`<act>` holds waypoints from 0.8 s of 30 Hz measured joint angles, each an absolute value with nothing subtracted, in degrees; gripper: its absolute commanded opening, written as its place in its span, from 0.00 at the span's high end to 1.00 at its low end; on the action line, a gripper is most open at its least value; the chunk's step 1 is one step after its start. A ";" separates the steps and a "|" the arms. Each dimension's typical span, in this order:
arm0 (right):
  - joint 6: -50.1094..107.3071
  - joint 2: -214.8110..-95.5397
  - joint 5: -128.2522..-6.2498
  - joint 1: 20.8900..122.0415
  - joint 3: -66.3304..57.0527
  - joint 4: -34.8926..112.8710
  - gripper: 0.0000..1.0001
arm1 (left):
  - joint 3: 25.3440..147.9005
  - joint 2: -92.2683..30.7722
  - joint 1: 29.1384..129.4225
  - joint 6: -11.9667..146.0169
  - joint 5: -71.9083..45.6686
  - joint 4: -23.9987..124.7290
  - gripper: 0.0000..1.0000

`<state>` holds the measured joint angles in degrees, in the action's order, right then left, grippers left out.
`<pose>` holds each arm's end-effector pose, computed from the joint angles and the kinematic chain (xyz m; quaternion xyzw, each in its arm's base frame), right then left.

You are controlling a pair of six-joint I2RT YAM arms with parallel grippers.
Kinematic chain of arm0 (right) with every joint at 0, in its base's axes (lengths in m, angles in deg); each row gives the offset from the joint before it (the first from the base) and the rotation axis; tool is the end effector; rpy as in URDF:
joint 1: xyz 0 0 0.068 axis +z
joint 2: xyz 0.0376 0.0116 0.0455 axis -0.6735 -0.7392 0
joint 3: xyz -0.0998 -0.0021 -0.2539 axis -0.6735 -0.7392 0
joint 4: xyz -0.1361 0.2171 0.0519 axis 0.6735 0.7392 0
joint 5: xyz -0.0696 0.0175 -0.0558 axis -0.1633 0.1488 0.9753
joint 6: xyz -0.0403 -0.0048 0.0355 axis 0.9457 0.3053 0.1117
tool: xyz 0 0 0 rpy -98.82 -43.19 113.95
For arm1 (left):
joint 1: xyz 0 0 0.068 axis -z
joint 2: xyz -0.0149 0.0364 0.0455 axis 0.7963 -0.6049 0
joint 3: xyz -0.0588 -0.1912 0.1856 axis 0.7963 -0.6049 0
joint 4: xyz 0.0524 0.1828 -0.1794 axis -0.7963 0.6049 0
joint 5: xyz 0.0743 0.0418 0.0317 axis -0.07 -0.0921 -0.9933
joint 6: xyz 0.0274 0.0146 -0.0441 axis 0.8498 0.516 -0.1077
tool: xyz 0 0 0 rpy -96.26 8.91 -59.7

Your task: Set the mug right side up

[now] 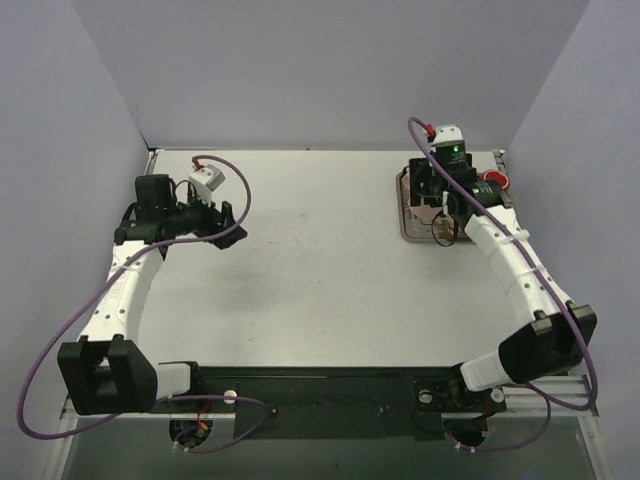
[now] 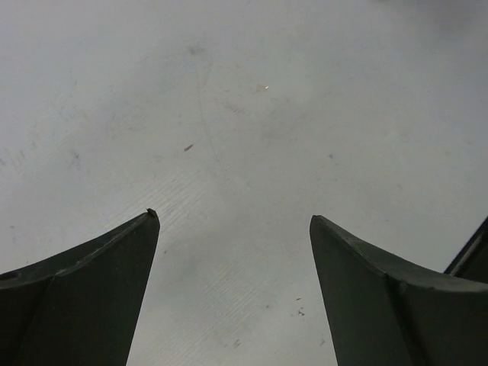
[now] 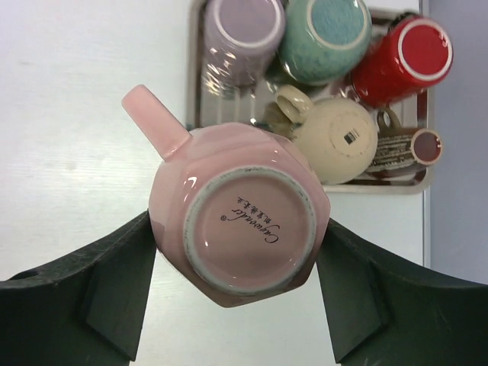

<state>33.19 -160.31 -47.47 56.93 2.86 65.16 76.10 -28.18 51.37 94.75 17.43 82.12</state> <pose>0.3355 0.0797 0.3695 -0.0400 0.8612 -0.0176 0.5063 0.2714 -0.0156 0.3106 0.2470 0.8329 -0.2388 0.4339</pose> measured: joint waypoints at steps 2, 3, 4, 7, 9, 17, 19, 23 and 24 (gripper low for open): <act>32.47 -155.52 -47.01 59.79 1.59 63.85 1.00 | 78.88 -28.14 51.70 92.49 21.43 83.84 0.10; 32.04 -153.53 -46.81 61.23 1.31 63.54 1.00 | 80.06 -28.03 52.20 91.10 23.24 84.02 0.10; 31.23 -152.16 -46.86 62.33 1.22 63.28 1.00 | 81.00 -27.81 52.92 89.26 24.75 83.87 0.10; 29.72 -150.30 -47.25 64.36 1.24 62.38 1.00 | 81.78 -26.63 56.62 84.71 26.82 82.36 0.10; 29.09 -150.63 -47.29 64.10 0.67 61.29 1.00 | 81.78 -26.15 59.79 83.07 26.87 81.64 0.10; 27.49 -151.02 -53.33 64.34 -6.58 58.82 1.00 | 81.83 -28.68 64.03 80.50 28.53 80.28 0.11; 27.53 -150.71 -55.80 64.95 -7.22 58.64 1.00 | 81.89 -30.21 64.62 80.91 28.59 80.50 0.11; 28.36 -149.01 -60.80 66.33 -8.13 58.19 1.00 | 83.27 -31.48 67.15 86.05 27.83 81.59 0.03; 28.65 -148.40 -61.76 66.85 -8.59 57.94 1.00 | 84.36 -31.59 68.22 87.99 27.55 81.99 0.03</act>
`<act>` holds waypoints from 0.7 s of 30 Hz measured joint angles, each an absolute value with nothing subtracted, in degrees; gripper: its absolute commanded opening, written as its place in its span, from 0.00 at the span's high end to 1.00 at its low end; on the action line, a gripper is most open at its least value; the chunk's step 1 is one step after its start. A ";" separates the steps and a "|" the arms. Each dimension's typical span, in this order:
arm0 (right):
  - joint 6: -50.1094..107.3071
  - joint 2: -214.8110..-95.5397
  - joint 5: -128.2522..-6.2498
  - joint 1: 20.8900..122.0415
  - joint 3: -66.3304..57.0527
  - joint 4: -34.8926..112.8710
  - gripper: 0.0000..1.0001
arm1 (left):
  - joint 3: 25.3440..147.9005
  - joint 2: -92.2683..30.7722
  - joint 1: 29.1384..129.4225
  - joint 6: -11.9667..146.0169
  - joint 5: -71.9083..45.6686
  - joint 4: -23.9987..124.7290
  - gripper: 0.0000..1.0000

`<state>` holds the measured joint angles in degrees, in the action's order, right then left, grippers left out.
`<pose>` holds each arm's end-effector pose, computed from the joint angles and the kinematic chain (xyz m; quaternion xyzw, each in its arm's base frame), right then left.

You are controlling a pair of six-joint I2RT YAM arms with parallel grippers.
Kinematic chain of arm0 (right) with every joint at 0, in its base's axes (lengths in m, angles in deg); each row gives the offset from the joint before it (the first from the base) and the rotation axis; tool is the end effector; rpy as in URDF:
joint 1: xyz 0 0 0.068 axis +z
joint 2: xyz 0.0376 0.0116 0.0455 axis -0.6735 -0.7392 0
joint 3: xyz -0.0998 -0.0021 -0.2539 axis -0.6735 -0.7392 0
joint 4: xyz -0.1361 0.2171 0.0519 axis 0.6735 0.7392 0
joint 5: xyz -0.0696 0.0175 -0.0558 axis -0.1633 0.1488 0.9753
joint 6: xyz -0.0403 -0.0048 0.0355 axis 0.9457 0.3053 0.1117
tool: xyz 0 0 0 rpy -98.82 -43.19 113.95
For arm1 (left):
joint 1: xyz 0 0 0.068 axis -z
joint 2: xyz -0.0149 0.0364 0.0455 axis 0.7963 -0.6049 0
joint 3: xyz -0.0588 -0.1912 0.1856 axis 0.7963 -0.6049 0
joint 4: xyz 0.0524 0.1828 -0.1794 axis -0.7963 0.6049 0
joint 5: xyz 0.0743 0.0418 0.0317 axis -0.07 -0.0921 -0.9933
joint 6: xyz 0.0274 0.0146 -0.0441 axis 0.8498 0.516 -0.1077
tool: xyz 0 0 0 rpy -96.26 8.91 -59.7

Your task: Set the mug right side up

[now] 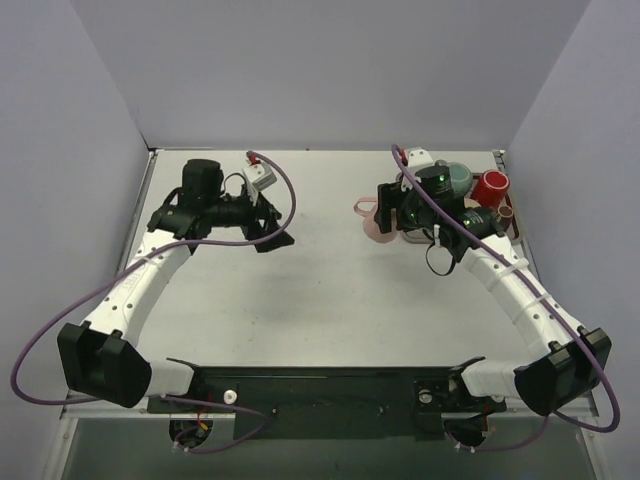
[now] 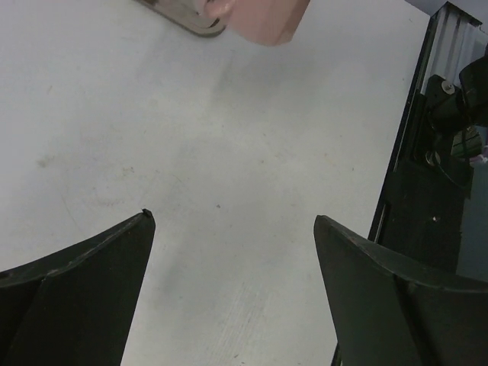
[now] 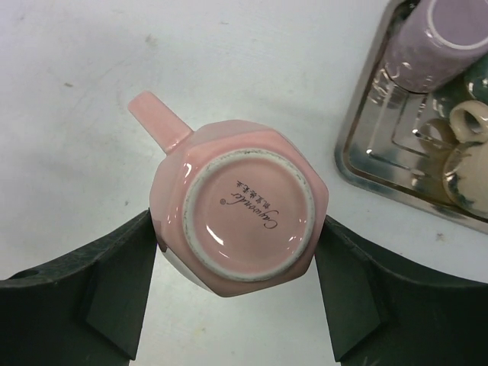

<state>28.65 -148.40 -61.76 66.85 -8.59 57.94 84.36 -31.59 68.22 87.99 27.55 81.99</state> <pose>0.2701 0.1247 0.3750 -0.1384 0.8182 0.1654 0.5330 0.2687 -0.1021 0.3455 0.3582 0.7510 -0.3902 0.3942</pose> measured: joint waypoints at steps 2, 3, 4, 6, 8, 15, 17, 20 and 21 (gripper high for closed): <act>29.33 -147.44 -63.53 68.14 -9.58 57.66 1.00 | 86.85 -31.98 70.65 92.01 27.04 82.25 0.03; 29.57 -147.00 -64.65 68.97 -10.25 57.44 1.00 | 88.25 -32.40 72.03 94.24 26.69 82.14 0.03; 29.63 -146.85 -65.41 69.52 -10.74 57.27 1.00 | 89.13 -32.77 72.86 95.55 26.47 81.99 0.03; 29.70 -146.71 -67.18 70.87 -12.07 56.68 1.00 | 91.27 -34.54 75.13 98.64 25.47 81.92 0.03; 29.70 -146.71 -68.36 72.01 -13.29 56.13 1.00 | 92.97 -37.14 77.12 100.93 23.85 81.81 0.03; 28.98 -146.71 -70.59 74.39 -14.76 55.13 1.00 | 93.63 -44.31 81.51 105.11 20.42 82.75 0.03; 27.73 -146.71 -70.27 74.37 -14.76 54.86 1.00 | 92.65 -43.57 81.56 102.44 19.61 80.85 0.03; 24.80 -146.71 -69.13 74.37 -14.76 54.45 1.00 | 89.46 -40.73 80.31 93.41 19.26 76.41 0.08; 23.97 -146.71 -68.74 74.37 -14.76 54.10 1.00 | 88.54 -39.94 79.59 90.20 19.70 75.01 0.10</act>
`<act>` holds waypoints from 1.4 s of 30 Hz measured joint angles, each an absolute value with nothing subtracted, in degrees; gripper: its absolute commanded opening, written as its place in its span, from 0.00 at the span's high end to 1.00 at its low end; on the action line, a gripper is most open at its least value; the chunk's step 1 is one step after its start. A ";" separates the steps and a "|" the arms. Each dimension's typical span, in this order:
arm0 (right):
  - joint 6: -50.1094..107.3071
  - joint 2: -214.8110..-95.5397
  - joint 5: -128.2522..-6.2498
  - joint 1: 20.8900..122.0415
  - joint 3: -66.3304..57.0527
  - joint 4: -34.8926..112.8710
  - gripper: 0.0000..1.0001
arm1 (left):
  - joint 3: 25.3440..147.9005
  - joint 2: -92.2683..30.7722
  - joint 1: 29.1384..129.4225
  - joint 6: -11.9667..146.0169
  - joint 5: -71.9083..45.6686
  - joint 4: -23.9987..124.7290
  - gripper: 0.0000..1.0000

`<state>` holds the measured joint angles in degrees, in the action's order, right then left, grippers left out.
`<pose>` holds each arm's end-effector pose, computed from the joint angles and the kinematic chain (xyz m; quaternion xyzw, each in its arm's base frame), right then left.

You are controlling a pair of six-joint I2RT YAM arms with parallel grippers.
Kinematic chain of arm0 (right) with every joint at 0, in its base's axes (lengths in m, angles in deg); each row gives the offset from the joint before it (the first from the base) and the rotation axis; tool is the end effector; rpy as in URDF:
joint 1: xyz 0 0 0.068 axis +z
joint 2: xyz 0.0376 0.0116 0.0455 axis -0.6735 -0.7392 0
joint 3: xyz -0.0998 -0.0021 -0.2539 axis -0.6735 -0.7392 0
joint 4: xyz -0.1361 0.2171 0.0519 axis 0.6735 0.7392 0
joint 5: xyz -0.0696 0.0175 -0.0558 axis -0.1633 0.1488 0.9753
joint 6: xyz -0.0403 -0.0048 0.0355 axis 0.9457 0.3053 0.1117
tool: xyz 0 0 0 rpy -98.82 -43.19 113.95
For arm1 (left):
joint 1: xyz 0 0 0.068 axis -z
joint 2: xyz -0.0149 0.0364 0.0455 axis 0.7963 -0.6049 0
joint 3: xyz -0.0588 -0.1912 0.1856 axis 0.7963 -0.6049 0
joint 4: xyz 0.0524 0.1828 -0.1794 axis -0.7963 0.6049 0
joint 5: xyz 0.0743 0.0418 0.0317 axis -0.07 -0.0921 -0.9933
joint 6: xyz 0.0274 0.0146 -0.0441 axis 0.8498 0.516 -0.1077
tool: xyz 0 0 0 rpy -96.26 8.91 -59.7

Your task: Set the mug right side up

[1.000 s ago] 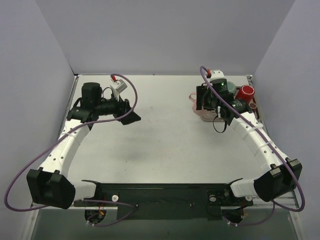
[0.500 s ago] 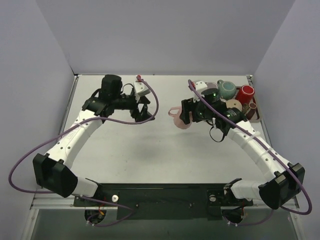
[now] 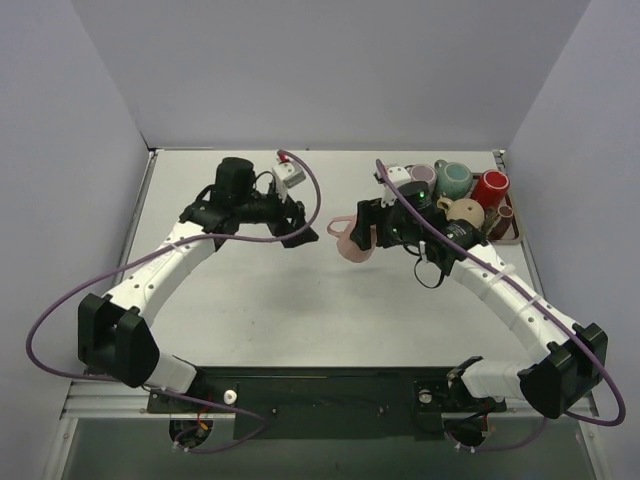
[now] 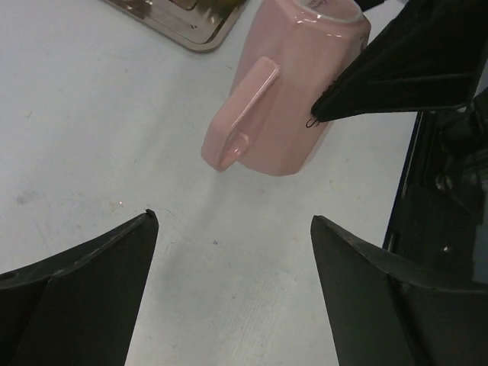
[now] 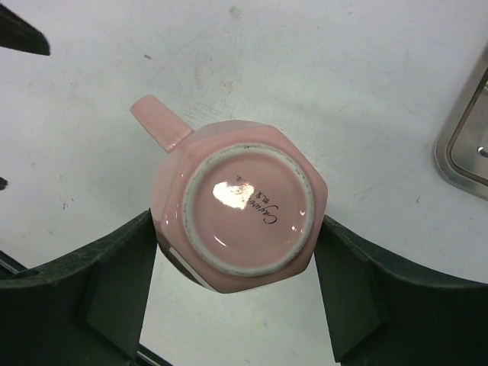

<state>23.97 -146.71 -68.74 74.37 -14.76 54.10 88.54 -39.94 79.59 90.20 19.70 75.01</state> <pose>0.2447 0.1598 0.3523 -0.1917 0.8091 0.2659 0.4878 0.2853 -0.1704 0.3357 0.4287 0.7223 -0.3648 0.4017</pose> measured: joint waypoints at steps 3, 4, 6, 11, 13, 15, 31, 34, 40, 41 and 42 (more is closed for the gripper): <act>20.61 -146.65 -66.46 74.37 -14.76 52.33 1.00 | 84.54 -37.01 75.33 75.73 21.62 68.24 0.13; 19.86 -146.58 -65.89 74.37 -14.76 51.85 1.00 | 82.77 -36.11 74.10 71.34 22.26 65.33 0.14; 17.92 -146.19 -64.28 74.44 -14.76 50.80 1.00 | 78.20 -34.15 72.07 61.68 23.22 58.99 0.14; 14.29 -144.55 -59.93 75.57 -14.76 47.87 1.00 | 68.47 -32.75 73.03 40.54 25.82 44.35 0.16; 13.33 -144.18 -58.51 76.47 -14.71 46.64 1.00 | 65.59 -32.77 73.88 32.91 26.45 38.95 0.16; 12.61 -144.05 -57.46 77.50 -14.56 45.55 1.00 | 64.28 -32.97 74.34 27.84 26.91 35.13 0.16; 8.67 -143.83 -54.83 82.52 -13.40 38.40 1.00 | 62.66 -39.81 75.94 2.27 28.18 7.26 0.22; 6.75 -143.83 -54.88 82.52 -13.58 36.15 1.00 | 62.59 -39.85 75.98 -0.88 28.11 2.60 0.29; 0.65 -142.74 -55.62 82.52 -17.07 28.28 1.00 | 62.59 -39.85 75.98 -4.88 27.98 -2.84 0.50; 0.10 -142.63 -55.71 82.52 -17.38 27.76 1.00 | 62.59 -39.87 75.94 -5.27 27.92 -3.28 0.52; -0.84 -142.43 -55.95 82.50 -18.01 26.58 1.00 | 62.59 -39.92 75.83 -5.93 27.94 -3.93 0.55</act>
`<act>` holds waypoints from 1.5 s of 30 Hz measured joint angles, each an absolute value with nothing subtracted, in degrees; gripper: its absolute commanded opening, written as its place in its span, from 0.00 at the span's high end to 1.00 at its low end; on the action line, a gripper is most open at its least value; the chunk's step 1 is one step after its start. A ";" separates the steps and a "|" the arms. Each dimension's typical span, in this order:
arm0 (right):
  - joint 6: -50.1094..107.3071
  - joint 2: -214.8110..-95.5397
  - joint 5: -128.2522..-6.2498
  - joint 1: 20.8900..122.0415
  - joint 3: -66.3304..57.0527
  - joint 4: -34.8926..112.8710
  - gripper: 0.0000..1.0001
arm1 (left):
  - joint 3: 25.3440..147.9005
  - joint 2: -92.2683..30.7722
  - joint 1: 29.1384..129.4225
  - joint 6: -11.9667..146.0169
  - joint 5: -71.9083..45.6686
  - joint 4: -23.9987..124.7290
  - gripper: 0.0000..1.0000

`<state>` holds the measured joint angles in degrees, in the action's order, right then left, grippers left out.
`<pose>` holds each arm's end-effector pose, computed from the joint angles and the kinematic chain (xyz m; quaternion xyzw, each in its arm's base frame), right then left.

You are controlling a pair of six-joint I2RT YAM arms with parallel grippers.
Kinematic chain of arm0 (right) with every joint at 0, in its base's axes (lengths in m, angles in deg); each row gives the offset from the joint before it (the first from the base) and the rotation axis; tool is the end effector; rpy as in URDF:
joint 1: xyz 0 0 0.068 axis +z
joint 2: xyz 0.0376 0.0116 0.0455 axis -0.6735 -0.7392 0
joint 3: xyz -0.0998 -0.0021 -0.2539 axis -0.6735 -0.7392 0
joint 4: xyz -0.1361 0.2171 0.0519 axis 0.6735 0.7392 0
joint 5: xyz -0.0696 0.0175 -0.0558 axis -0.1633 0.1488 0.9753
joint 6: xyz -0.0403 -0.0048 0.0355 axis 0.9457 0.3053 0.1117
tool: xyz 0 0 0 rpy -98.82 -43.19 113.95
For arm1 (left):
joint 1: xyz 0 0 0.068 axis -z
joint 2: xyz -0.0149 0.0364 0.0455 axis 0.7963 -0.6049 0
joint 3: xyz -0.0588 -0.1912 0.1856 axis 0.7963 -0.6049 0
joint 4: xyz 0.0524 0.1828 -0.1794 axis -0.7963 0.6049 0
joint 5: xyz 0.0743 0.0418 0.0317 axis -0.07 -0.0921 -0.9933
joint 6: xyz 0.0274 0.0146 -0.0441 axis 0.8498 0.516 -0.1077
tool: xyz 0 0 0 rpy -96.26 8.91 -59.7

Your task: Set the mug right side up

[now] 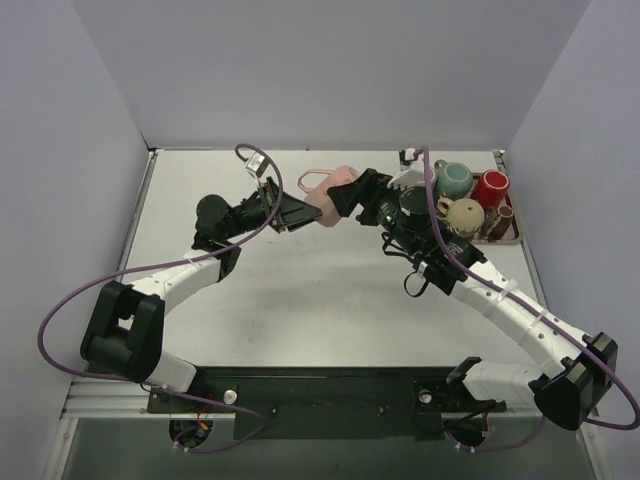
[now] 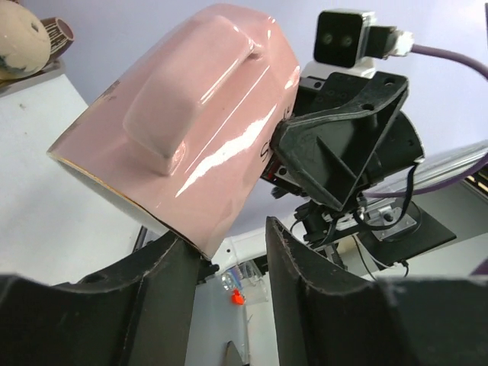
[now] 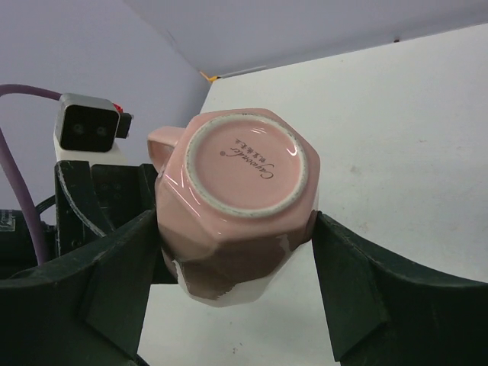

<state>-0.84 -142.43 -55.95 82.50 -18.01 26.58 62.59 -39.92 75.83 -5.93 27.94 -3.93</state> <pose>0.2165 0.1798 0.4035 0.0008 0.6709 0.4417 0.5957 0.2831 -0.1498 0.3123 0.0270 0.6229 -0.7420 0.2464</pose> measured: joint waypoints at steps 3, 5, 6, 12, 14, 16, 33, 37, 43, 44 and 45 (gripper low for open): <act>-4.16 -142.10 -56.17 82.50 -19.85 23.02 1.00 | 62.59 -39.92 75.20 -6.80 27.98 -5.20 0.77; -5.95 -142.10 -56.45 82.52 -20.99 20.77 1.00 | 62.59 -39.92 74.76 -6.98 27.96 -5.05 0.86; -7.09 -142.10 -56.36 82.50 -21.62 19.83 1.00 | 62.59 -39.92 74.56 -6.80 28.14 -5.09 0.92; -12.22 -142.30 -55.73 82.50 -24.29 17.27 0.92 | 63.82 -39.66 72.86 -2.78 30.08 -0.41 1.00; -12.09 -142.58 -55.16 82.50 -24.29 18.56 0.55 | 66.09 -38.69 72.31 4.06 31.13 8.07 1.00; -10.76 -142.78 -54.07 82.57 -23.81 21.36 0.34 | 70.35 -37.32 72.22 15.82 31.13 22.16 1.00; 9.02 -143.06 -48.54 75.22 -21.36 47.56 0.17 | 92.58 -45.21 69.75 102.11 -15.51 102.34 1.00; 11.60 -143.06 -48.23 70.46 -21.12 51.54 0.17 | 99.20 -50.21 69.27 111.99 -20.32 112.30 1.00; 13.94 -143.09 -48.04 63.44 -20.51 55.26 0.17 | 108.21 -61.36 69.29 120.67 -24.56 121.18 1.00; 14.20 -143.09 -48.06 62.59 -20.46 55.65 0.17 | 108.86 -62.85 69.29 121.41 -25.04 121.83 1.00; 14.46 -143.09 -48.06 62.04 -20.44 55.93 0.17 | 109.59 -64.68 69.29 122.33 -25.52 122.62 1.00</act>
<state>14.46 -143.09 -48.06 62.04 -20.44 55.93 109.59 -64.68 69.29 122.33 -25.52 122.62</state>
